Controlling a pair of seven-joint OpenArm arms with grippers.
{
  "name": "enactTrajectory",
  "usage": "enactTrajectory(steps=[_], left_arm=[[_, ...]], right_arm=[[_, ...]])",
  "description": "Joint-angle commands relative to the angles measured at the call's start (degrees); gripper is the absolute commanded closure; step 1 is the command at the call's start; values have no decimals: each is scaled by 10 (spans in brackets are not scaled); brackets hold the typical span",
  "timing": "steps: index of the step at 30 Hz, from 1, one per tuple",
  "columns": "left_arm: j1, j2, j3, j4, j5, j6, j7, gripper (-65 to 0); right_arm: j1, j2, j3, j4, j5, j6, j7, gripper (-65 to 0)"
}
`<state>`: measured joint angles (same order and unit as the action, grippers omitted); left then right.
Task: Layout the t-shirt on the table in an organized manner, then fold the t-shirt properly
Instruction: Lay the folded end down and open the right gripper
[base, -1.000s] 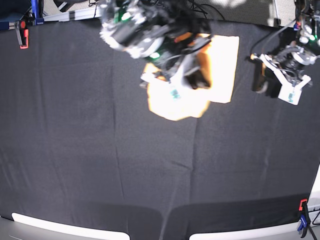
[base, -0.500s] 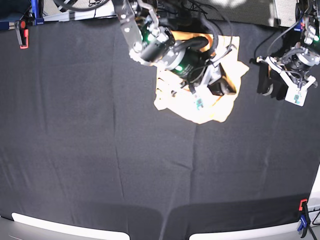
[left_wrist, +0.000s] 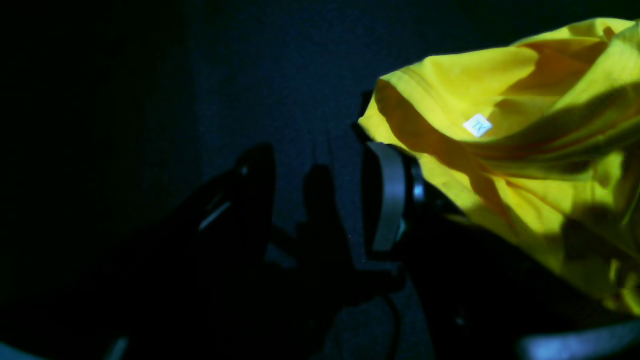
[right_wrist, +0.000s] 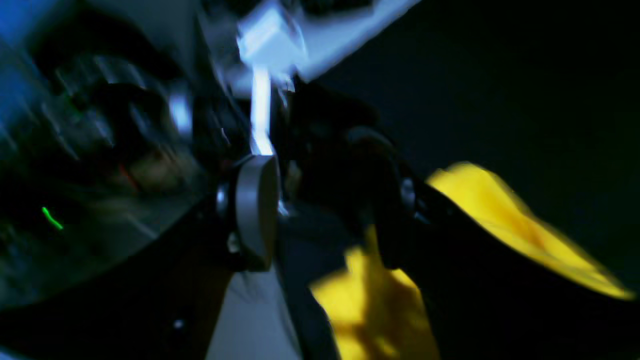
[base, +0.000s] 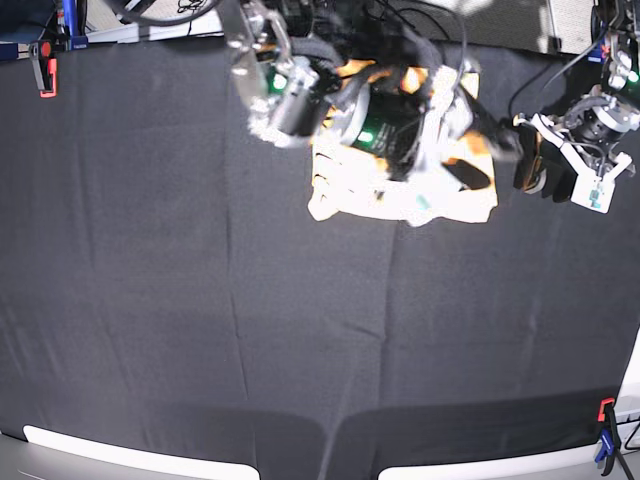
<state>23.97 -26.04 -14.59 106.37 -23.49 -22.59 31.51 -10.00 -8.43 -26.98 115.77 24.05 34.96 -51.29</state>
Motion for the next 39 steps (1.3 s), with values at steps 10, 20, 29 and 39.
enactTrajectory(steps=[10, 20, 29, 39], left_arm=[[-2, -8, -4, 10, -5, 1, -13, -258], [-2, -8, -4, 10, -5, 1, -14, -258], [-2, -8, -4, 10, -5, 1, -16, -258], [-2, -8, -4, 10, -6, 1, -19, -258]], right_arm=[[-26, 4, 5, 86, -196, -104, -62, -290], [-35, 15, 176, 82, -112, -111, -82, -290], [-34, 14, 212, -9, -24, -64, -112, -290], [-32, 13, 72, -60, -24, -47, -50, -290]])
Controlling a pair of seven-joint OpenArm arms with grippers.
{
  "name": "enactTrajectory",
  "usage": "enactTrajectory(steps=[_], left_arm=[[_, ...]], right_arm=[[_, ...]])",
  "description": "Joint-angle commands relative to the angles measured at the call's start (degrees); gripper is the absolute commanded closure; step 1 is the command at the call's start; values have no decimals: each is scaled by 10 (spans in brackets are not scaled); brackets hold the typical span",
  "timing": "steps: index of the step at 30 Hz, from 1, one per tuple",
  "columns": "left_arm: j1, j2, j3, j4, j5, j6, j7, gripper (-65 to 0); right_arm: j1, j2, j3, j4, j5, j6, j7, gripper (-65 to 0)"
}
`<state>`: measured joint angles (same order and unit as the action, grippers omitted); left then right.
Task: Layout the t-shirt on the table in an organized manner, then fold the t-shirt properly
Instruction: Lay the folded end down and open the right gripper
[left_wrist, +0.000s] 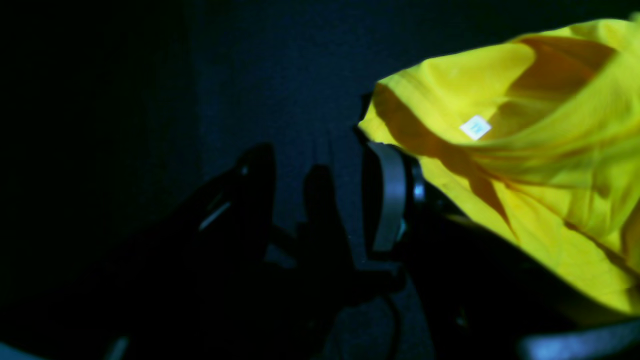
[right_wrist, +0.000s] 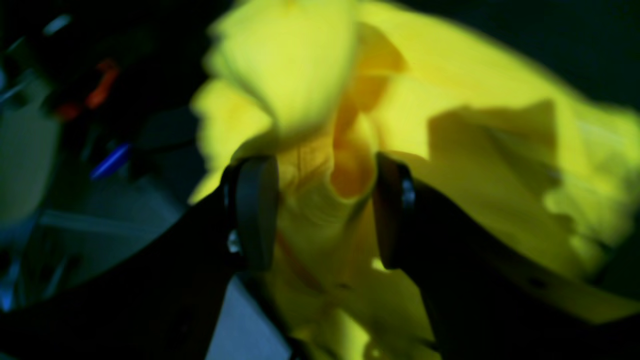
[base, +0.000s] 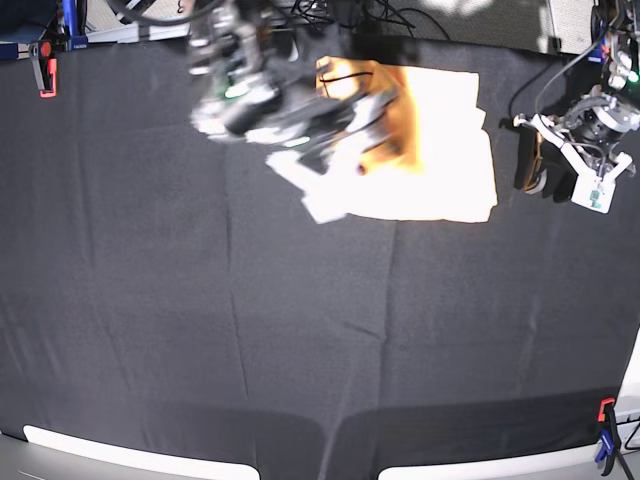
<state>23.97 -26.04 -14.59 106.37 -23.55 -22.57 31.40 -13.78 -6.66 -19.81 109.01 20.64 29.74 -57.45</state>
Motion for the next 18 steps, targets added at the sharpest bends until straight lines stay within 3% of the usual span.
enactTrajectory(steps=[1, 4, 6, 9, 15, 18], left_arm=[[-2, -8, -4, 10, -5, 0, -21, -258], [-2, -8, -4, 10, -5, 0, -26, -258], [-2, -8, -4, 10, -5, 0, -26, -258], [-2, -8, -4, 10, -5, 0, -26, -258], [-2, -8, -4, 10, -11, 0, -23, -253], [-2, -8, -4, 10, -53, -1, 15, -157]], right_arm=[[7, -6, -22, 8, 10, 5, 11, -290], [8, -21, -83, 8, 10, 12, 10, -290], [8, -23, -116, 8, 15, 41, 9, -290], [24, -21, -137, 8, 51, 48, 6, -290], [51, -21, -98, 9, 49, 48, 4, -290], [62, -21, -48, 9, 48, 48, 4, -263]])
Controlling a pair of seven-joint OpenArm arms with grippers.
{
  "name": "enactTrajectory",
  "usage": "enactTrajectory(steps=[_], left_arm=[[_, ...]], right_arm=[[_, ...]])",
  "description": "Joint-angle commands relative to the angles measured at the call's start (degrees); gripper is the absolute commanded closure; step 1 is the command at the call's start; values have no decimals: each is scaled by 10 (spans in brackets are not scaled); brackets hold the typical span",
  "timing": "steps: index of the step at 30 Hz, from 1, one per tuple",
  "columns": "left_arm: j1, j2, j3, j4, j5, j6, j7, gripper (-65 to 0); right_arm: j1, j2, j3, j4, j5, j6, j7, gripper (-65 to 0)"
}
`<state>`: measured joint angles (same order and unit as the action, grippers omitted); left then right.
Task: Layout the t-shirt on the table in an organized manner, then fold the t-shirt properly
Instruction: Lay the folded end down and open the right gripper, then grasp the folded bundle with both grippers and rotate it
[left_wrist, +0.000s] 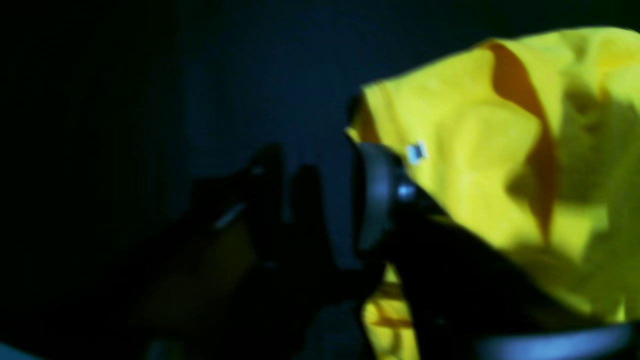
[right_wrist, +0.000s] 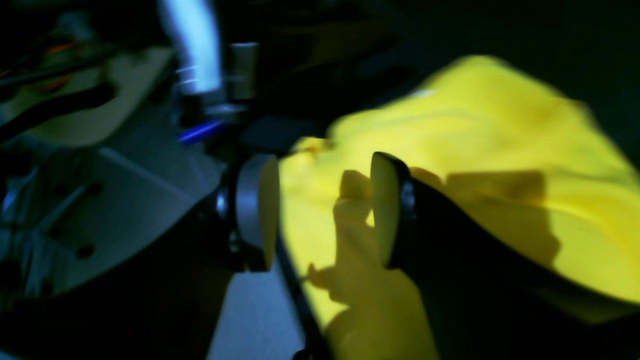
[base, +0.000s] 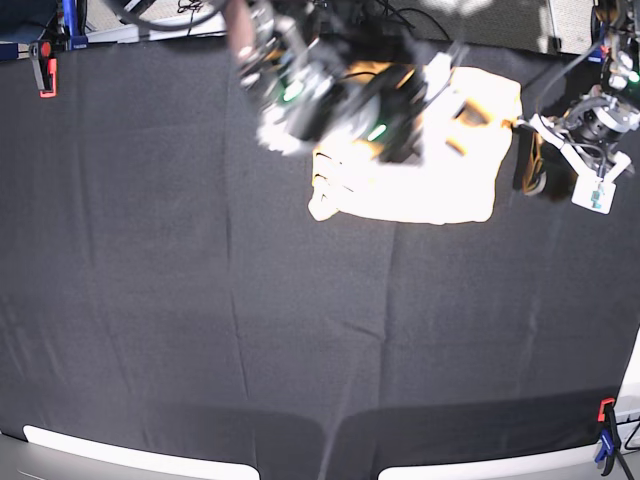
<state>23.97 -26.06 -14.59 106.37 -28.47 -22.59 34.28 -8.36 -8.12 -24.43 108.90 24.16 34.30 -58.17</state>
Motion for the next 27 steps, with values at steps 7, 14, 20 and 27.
enactTrajectory(steps=[7, 14, 20, 27], left_arm=[[-2, -6, -4, 10, -129, -49, 114, 0], [3, -6, -3, 10, -231, -148, 234, 0], [44, -6, -2, 10, -285, -174, 297, 0], [75, -6, 28, 10, -250, -174, 311, 0]], right_arm=[[31, 0, 114, 10, -58, 2, 8, 0], [47, 46, 143, 9, -154, -17, 56, 0], [59, 62, 143, -15, -194, -30, 77, 0], [111, 62, 143, -110, -197, -31, 76, 0]])
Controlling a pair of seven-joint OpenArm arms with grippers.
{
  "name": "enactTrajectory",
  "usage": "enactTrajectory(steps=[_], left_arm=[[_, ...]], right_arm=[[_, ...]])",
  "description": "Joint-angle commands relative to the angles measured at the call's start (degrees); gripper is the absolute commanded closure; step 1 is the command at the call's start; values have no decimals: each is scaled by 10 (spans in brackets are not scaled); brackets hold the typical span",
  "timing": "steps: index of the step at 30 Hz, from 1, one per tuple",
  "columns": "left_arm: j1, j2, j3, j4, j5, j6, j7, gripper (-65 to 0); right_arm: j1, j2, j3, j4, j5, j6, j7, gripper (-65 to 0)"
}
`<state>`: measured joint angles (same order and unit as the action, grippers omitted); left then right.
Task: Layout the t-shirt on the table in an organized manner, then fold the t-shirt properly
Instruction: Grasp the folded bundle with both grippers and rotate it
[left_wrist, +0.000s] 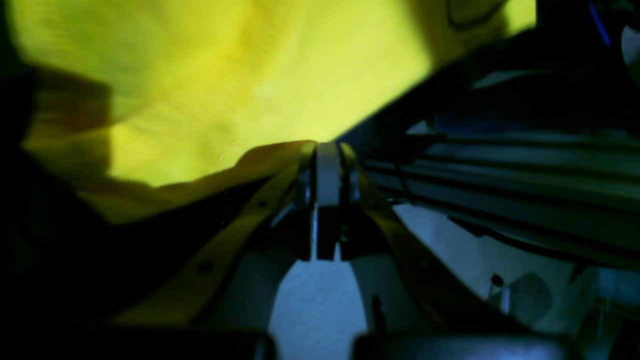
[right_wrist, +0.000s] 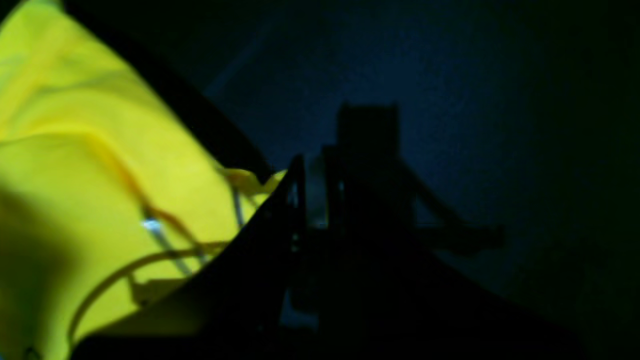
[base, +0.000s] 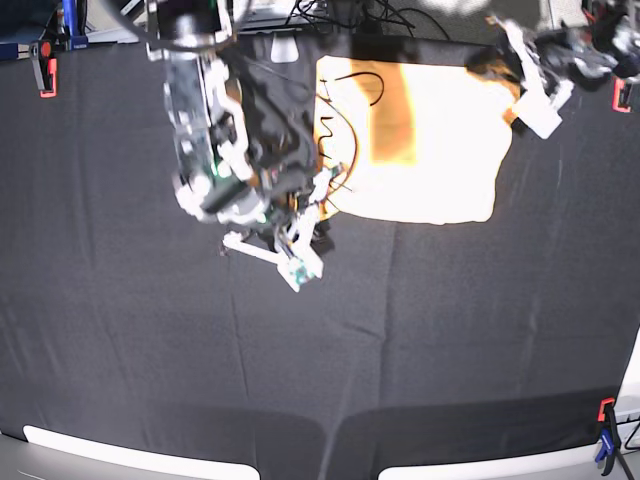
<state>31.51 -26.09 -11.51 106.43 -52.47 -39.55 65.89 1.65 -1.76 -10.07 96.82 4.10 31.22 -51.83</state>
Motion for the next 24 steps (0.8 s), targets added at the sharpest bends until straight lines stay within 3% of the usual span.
enactTrajectory(steps=[1, 6, 10, 14, 19, 22, 24], left_arm=[[-1, -6, 7, 9, 16, -4, -15, 0], [-6, -6, 42, -21, 140, -4, -110, 0], [-49, -6, 42, -78, 194, 11, -135, 0], [-107, -6, 42, -153, 199, 14, -138, 0], [-179, -6, 42, -220, 221, 17, -181, 0], [-216, -6, 42, -245, 247, 58, -216, 0], [-237, -6, 42, -256, 257, 67, -237, 0]], right_arm=[[16, -2, -1, 5, 4, 0, 9, 0], [21, -2, -1, 2, 4, 0, 1, 0], [21, 2, -1, 2, 6, 0, 0, 0], [21, 16, -1, 2, 6, 0, -9, 0], [19, 34, -1, 2, 6, 0, -27, 0], [11, 35, -1, 2, 15, 0, -42, 0], [1, 35, -1, 2, 38, 1, -57, 0]])
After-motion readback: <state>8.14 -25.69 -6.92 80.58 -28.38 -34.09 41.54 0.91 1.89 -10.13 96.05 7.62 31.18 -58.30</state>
